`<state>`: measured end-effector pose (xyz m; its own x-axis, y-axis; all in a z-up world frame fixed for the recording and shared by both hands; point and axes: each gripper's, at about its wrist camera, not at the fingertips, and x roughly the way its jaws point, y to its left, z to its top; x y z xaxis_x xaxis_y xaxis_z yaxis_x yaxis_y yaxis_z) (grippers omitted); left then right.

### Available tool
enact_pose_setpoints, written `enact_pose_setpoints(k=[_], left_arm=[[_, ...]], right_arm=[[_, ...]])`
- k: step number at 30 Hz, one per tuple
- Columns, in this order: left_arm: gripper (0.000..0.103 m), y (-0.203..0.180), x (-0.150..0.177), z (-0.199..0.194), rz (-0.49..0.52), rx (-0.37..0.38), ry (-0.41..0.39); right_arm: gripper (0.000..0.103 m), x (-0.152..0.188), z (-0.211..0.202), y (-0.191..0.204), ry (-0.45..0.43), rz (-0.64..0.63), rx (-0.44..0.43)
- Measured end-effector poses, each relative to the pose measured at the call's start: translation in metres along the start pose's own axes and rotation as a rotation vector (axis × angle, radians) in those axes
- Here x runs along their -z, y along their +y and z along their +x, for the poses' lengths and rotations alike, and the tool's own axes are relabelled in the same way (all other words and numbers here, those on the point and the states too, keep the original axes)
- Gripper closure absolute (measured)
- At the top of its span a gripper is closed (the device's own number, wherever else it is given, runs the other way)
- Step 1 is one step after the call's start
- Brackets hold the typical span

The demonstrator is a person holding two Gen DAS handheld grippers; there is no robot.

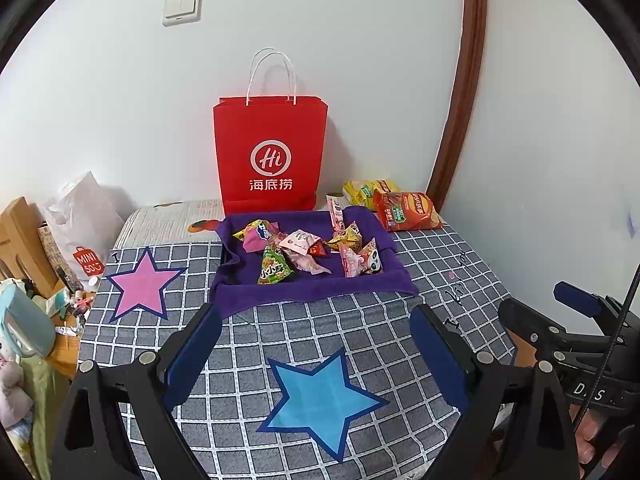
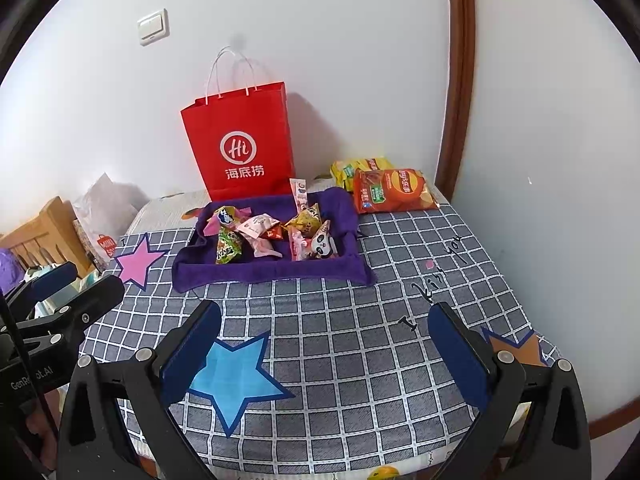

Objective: Organize snacks

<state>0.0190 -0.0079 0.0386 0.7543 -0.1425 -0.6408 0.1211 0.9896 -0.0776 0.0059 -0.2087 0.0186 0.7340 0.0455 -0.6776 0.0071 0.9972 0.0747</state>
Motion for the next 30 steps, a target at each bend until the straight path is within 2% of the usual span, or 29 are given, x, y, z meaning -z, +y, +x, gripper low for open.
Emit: enact_pose_setpoints(k=[30], left_arm=[[0.008,-0.0025,0.0008,0.0001,0.011,0.012,0.001]], right_arm=[[0.001,0.0034,-0.006,-0.0047,-0.008,0.009,-0.005]])
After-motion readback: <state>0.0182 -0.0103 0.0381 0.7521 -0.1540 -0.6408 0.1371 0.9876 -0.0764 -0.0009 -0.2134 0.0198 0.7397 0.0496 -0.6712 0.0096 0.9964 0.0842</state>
